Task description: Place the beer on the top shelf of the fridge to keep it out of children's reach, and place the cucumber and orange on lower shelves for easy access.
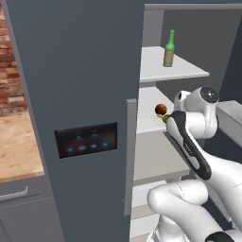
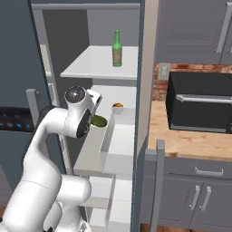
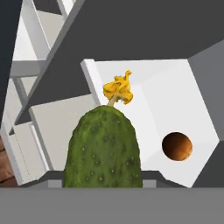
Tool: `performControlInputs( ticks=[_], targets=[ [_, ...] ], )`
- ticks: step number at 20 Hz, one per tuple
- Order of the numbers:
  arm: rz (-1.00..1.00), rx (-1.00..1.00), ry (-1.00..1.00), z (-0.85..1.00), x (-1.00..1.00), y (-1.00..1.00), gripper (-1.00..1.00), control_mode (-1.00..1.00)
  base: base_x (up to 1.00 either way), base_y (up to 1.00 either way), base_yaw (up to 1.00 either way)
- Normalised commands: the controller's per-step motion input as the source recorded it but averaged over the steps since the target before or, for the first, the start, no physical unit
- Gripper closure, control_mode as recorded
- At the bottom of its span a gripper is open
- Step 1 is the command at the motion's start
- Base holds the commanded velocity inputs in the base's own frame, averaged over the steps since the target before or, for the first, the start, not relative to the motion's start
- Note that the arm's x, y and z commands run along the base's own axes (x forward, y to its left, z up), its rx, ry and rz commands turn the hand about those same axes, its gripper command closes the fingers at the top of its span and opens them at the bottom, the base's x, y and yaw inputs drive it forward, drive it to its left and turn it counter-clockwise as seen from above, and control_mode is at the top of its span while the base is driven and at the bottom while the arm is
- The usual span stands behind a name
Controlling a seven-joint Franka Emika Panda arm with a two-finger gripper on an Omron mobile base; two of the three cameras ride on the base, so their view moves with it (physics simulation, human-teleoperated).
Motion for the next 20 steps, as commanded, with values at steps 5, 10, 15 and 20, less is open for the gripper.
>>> performControlInputs(
  ticks=[5, 10, 15, 20],
  targets=[
    [0.00, 0.00, 0.00, -0.23, 0.58, -0.12, 1.00, -1.00, 0.00, 0.00, 0.00],
    [0.00, 0.00, 0.01, -0.20, 0.61, -0.06, 1.00, -1.00, 0.00, 0.00, 0.00],
    [0.00, 0.00, 0.02, -0.20, 0.58, -0.04, 1.00, -1.00, 0.00, 0.00, 0.00],
    [0.00, 0.00, 0.02, -0.19, 0.59, -0.02, 1.00, -1.00, 0.00, 0.00, 0.00]
  ],
)
